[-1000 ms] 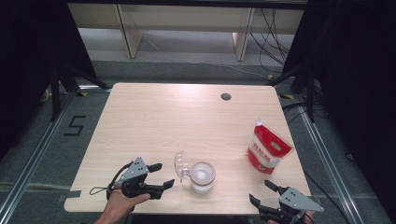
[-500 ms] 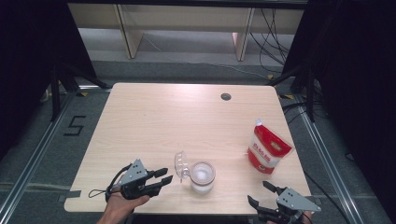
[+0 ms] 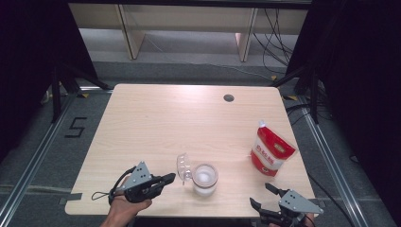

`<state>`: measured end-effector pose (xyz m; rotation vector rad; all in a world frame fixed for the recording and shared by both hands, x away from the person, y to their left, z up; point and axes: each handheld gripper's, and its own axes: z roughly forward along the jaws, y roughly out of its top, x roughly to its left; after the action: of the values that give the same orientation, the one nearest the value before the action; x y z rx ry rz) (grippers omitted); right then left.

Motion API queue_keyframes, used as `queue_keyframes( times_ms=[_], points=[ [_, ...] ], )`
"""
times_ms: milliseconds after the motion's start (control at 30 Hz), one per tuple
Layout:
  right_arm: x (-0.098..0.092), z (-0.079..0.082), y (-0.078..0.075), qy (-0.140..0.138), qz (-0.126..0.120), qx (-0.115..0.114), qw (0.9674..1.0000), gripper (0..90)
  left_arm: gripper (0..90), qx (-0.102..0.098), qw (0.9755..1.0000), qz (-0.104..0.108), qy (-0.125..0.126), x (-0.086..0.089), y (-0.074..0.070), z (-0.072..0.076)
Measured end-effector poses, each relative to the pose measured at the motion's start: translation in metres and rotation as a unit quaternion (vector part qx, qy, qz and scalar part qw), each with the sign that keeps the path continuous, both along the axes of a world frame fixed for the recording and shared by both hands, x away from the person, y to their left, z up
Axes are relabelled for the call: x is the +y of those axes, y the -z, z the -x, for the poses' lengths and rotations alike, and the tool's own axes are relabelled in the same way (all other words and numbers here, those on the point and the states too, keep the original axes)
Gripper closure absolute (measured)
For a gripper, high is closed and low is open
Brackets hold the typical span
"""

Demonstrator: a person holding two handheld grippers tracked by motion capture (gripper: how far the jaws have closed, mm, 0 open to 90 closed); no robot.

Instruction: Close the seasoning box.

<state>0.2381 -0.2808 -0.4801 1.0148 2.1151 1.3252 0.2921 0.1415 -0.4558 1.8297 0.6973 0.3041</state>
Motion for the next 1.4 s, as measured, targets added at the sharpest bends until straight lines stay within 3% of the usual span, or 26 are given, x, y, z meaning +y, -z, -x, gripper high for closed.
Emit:
queue_keyframes(
  times_ms=[400,467,500,567,700,767,867,933,1033,1067,1100,1333,1400],
  points=[
    [0.002,-0.001,0.001,-0.006,0.003,-0.001,1.0000,26.5,89.4,-0.002,1.0000,0.000,0.000,-0.003,-0.001,-0.002],
    [0.002,-0.001,0.000,-0.004,0.002,0.002,1.0000,26.5,89.5,-0.014,0.9998,-0.009,0.011,-0.003,-0.002,-0.004],
    [0.003,-0.001,0.001,-0.008,0.001,0.001,1.0000,26.5,89.5,-0.004,1.0000,-0.005,0.002,-0.004,-0.002,-0.002],
    [0.003,-0.001,0.001,-0.008,0.001,0.001,1.0000,26.5,89.5,-0.008,0.9999,-0.009,0.004,-0.004,-0.003,-0.003],
    [0.003,-0.002,0.000,-0.012,0.008,-0.003,0.9999,26.5,89.4,-0.007,1.0000,0.003,0.004,-0.007,-0.003,-0.003],
    [0.003,-0.001,0.001,-0.011,0.008,-0.003,0.9999,26.5,89.5,-0.014,0.9998,-0.010,0.008,-0.007,-0.005,-0.002],
    [0.002,-0.002,0.000,-0.007,0.011,-0.012,0.9998,26.5,89.4,-0.017,0.9997,-0.009,0.015,-0.008,-0.004,-0.004],
    [0.004,-0.002,0.001,-0.010,0.006,-0.002,0.9999,26.5,89.4,-0.011,0.9999,-0.008,0.009,-0.010,-0.005,-0.002],
    [0.004,-0.002,0.001,-0.011,0.004,-0.002,0.9999,26.5,89.5,-0.018,0.9996,-0.013,0.018,-0.010,-0.005,-0.004],
    [0.004,-0.002,0.001,-0.014,0.002,0.000,0.9999,26.5,89.4,-0.009,0.9999,-0.007,0.012,-0.012,-0.005,-0.002],
    [0.004,-0.002,0.001,-0.014,0.002,0.001,0.9999,26.5,89.4,-0.018,0.9996,-0.009,0.020,-0.012,-0.005,-0.004],
    [0.004,-0.001,0.001,-0.012,0.004,0.005,0.9999,26.5,89.4,-0.009,0.9998,-0.007,0.014,-0.015,-0.005,-0.003],
    [0.005,-0.001,0.001,-0.012,0.004,0.005,0.9999,26.5,89.4,-0.017,0.9996,-0.013,0.019,-0.015,-0.006,-0.005]
  ],
)
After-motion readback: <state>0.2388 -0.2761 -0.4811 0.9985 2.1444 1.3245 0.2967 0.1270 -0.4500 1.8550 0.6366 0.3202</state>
